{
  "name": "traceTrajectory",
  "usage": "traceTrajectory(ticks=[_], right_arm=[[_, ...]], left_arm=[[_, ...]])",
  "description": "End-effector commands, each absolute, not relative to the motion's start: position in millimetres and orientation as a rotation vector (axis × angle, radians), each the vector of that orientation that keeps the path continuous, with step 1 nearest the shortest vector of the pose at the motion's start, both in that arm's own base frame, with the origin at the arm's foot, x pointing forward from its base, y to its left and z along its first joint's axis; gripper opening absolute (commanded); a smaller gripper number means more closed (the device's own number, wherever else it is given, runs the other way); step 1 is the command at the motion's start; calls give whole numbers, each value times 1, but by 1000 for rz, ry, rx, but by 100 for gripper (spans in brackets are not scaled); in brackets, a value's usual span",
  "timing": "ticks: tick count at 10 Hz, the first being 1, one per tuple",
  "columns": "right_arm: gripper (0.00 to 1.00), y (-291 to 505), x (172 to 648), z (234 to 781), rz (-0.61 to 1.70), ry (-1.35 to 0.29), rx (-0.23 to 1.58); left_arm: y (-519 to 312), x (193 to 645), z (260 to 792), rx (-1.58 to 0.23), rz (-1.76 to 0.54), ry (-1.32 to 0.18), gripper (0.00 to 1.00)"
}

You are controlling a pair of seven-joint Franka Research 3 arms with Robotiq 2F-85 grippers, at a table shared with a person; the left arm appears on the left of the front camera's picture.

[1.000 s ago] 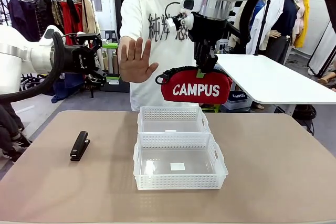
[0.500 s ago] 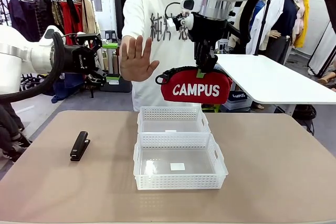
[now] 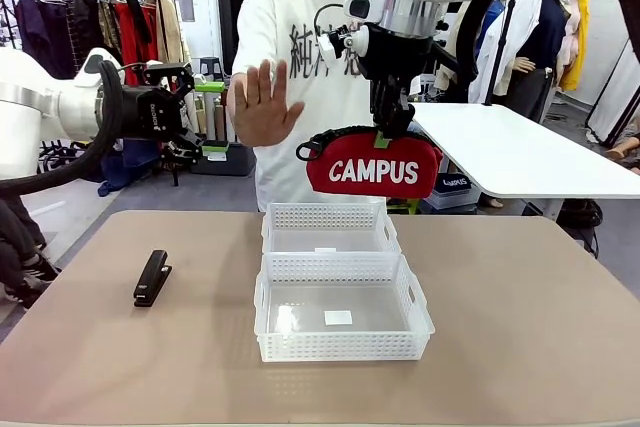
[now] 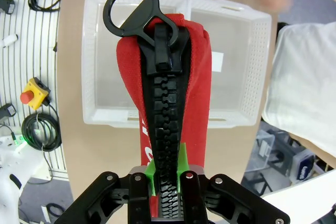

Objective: Distribute items into two baskets.
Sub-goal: Place the picked Pencil pouch into the Organizing basket as instructed by the person.

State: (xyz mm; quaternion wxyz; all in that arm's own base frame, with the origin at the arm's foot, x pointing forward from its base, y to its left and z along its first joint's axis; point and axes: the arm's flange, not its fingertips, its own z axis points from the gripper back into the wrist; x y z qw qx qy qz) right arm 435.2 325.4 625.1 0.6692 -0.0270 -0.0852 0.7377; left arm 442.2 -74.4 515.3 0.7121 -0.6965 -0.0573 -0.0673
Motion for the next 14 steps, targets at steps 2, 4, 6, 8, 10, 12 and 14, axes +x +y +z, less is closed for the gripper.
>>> traceTrajectory(ticks=[2, 4, 6, 8, 10, 12, 14], right_arm=[[0, 325, 435, 627, 1663, -196, -62], [0, 325, 435, 627, 1663, -196, -62], [0, 325, 435, 627, 1663, -196, -62], [0, 325, 435, 627, 1663, -196, -62], [0, 325, 435, 627, 1663, -196, -62], [0, 325, 435, 627, 1663, -196, -62], [0, 325, 435, 627, 1663, -196, -62]], left_arm=[[-73, 441, 518, -1541, -154, -131, 100], [-73, 441, 518, -1541, -154, -131, 100], [-73, 441, 518, -1541, -154, -131, 100], [-73, 441, 518, -1541, -154, -131, 100], [-73, 441, 518, -1541, -154, -131, 100], [-73, 441, 518, -1541, -154, -131, 100], [-73, 441, 518, -1541, -154, -131, 100]])
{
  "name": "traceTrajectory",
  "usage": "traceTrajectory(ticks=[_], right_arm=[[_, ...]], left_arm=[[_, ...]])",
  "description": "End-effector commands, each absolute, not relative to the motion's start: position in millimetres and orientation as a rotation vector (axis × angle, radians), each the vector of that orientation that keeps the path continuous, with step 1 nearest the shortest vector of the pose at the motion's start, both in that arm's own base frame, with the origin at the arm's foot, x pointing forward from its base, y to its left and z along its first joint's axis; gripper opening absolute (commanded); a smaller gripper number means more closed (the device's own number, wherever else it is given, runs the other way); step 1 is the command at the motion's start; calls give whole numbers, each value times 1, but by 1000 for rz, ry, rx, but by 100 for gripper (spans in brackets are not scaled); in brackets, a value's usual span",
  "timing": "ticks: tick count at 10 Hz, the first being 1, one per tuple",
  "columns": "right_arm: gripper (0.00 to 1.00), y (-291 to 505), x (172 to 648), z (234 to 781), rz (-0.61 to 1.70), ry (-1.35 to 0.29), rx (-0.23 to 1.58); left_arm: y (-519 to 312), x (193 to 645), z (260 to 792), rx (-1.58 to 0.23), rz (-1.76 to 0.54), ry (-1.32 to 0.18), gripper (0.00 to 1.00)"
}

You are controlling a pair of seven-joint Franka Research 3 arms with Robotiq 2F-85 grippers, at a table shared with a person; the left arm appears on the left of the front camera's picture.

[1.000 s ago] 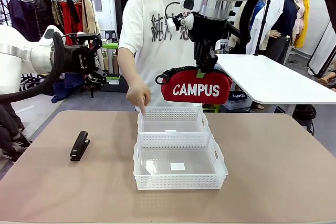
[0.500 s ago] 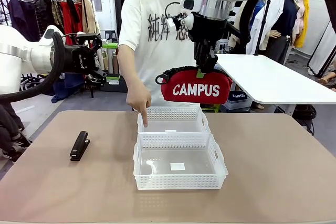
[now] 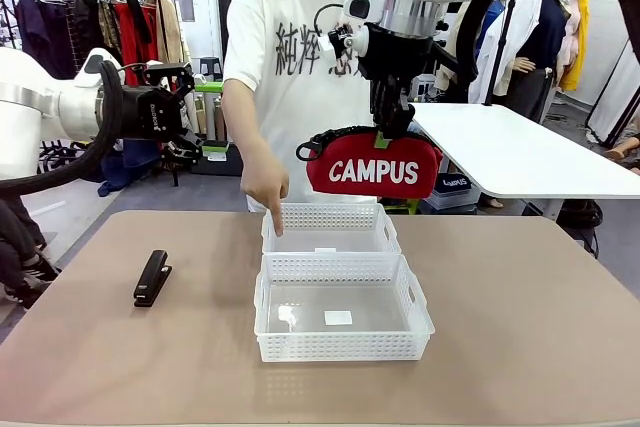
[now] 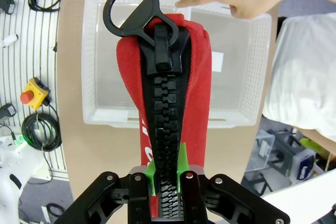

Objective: Distribute items into two baskets.
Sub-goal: Place the picked Pencil pouch into the Organizing basket as instructed by the person.

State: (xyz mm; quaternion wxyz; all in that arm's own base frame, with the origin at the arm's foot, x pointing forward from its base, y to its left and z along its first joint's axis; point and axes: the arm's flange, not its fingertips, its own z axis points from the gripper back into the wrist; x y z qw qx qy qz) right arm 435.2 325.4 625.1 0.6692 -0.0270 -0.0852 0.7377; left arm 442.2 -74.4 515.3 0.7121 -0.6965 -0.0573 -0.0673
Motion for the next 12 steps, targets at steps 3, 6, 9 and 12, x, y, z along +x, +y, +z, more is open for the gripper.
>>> traceTrajectory(ticks=[3, 6, 9, 12], right_arm=[[0, 325, 435, 625, 1663, -192, -61], [0, 338, 436, 604, 1699, -180, -95], [0, 348, 437, 582, 1736, -182, -87], [0, 360, 439, 549, 1753, -130, -85]], left_arm=[[-73, 441, 518, -1541, -154, -131, 100], [-73, 441, 518, -1541, -154, -131, 100], [-73, 441, 518, -1541, -154, -131, 100], [-73, 441, 518, -1541, -154, -131, 100]])
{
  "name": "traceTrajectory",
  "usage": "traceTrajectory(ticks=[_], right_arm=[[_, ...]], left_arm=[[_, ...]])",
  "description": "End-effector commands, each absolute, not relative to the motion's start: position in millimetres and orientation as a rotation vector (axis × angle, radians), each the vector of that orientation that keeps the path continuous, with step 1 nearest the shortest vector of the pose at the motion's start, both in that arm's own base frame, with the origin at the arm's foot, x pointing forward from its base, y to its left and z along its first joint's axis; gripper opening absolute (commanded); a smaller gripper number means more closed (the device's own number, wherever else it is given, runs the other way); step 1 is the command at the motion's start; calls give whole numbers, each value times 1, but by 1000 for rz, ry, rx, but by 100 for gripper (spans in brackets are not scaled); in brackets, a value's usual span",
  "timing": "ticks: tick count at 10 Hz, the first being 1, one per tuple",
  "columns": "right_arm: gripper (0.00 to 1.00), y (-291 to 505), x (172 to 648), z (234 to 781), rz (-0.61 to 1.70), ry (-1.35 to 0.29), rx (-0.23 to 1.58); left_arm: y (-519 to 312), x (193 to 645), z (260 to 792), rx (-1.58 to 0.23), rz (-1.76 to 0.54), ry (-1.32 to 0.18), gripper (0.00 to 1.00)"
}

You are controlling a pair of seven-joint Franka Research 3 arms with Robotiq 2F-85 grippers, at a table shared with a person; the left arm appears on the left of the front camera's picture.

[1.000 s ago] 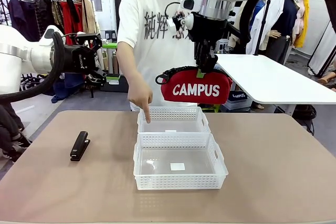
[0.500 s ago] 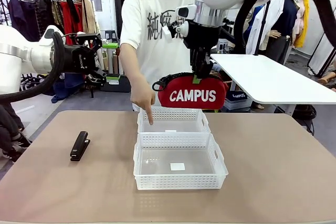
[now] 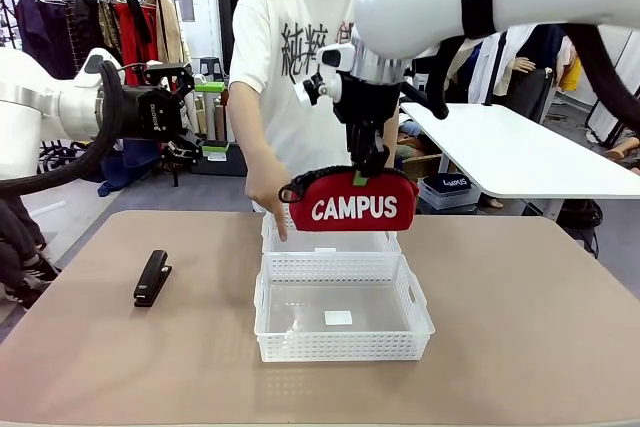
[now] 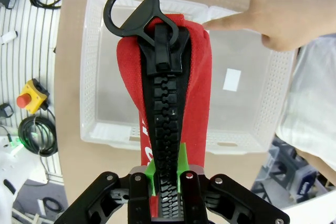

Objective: Distribute items into two baskets.
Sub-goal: Place the picked Pencil pouch into the Organizing basket as instructed by the person.

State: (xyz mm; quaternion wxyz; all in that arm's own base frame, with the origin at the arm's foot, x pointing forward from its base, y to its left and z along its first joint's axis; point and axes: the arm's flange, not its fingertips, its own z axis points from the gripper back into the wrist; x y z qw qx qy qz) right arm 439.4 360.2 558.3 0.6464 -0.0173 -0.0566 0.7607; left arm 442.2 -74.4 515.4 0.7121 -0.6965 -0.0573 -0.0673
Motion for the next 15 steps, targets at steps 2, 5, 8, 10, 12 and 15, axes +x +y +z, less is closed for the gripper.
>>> traceTrajectory(ticks=[2, 5, 8, 10, 12, 15], right_arm=[[0, 364, 436, 528, 1743, -90, -45], [0, 366, 423, 497, 1705, -29, -23], [0, 369, 414, 468, 1701, 51, -44], [0, 377, 406, 454, 1683, 83, -20], [0, 382, 404, 441, 1635, 52, -41], [0, 388, 412, 426, 1654, 18, -55]], left_arm=[[-73, 441, 518, -1541, -154, -131, 100], [-73, 441, 518, -1541, -154, -131, 100], [-73, 441, 518, -1541, -154, -131, 100], [-73, 441, 518, -1541, -154, -131, 100], [-73, 441, 518, -1541, -154, -131, 100], [-73, 441, 518, -1541, -154, -131, 100]])
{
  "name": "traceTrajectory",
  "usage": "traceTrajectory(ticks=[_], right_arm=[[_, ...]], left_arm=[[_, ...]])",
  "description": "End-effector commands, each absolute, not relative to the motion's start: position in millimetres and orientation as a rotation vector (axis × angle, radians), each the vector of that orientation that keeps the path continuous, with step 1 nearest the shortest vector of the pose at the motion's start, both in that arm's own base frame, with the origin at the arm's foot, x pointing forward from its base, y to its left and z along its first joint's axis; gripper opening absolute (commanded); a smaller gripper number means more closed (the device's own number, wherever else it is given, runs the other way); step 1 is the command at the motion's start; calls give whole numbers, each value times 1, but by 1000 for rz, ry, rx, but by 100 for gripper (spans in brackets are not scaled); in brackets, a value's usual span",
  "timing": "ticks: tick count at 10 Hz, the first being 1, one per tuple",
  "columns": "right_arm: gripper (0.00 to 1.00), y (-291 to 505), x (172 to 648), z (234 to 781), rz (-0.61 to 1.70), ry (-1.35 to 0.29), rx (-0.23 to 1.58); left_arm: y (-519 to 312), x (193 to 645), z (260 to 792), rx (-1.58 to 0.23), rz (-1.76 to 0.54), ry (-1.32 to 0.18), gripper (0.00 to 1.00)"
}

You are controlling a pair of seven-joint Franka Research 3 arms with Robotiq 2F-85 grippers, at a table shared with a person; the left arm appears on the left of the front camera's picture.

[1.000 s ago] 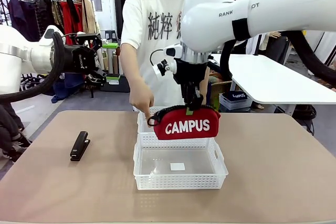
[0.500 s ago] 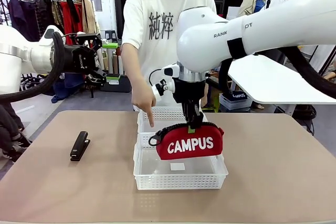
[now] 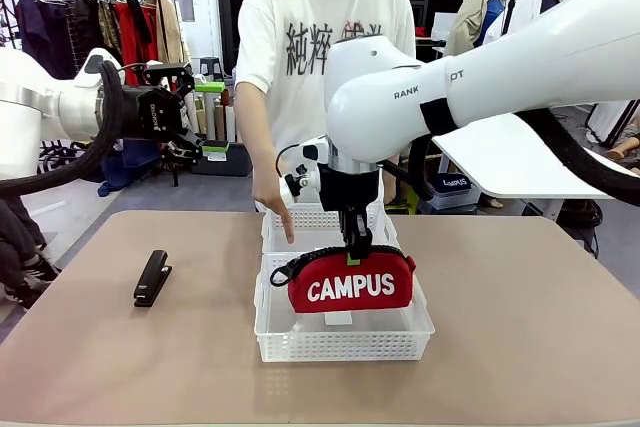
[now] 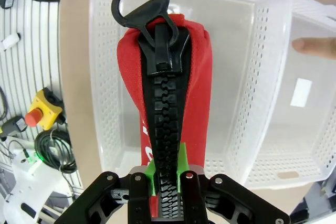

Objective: Distribute items into two baskets.
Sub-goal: Place the picked Pencil pouch into the Organizing basket as instructed by the person.

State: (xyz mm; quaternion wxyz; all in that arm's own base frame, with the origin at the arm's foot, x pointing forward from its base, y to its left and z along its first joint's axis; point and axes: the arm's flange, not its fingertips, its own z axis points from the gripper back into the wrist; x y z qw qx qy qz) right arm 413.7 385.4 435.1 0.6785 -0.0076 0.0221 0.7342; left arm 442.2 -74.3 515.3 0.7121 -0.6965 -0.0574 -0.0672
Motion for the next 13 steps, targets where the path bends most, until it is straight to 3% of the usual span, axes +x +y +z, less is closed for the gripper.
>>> traceTrajectory(ticks=[1, 9, 10, 13], right_arm=[[0, 389, 417, 418, 1669, 18, -62], [0, 388, 433, 377, 1692, 38, -33], [9, 387, 433, 379, 1688, 37, -20], [66, 384, 434, 382, 1681, 33, -10]], left_arm=[[-73, 441, 518, -1541, -154, -131, 100], [-73, 441, 518, -1541, -154, -131, 100], [-73, 441, 518, -1541, -154, -131, 100], [-73, 441, 518, -1541, -154, -131, 100]])
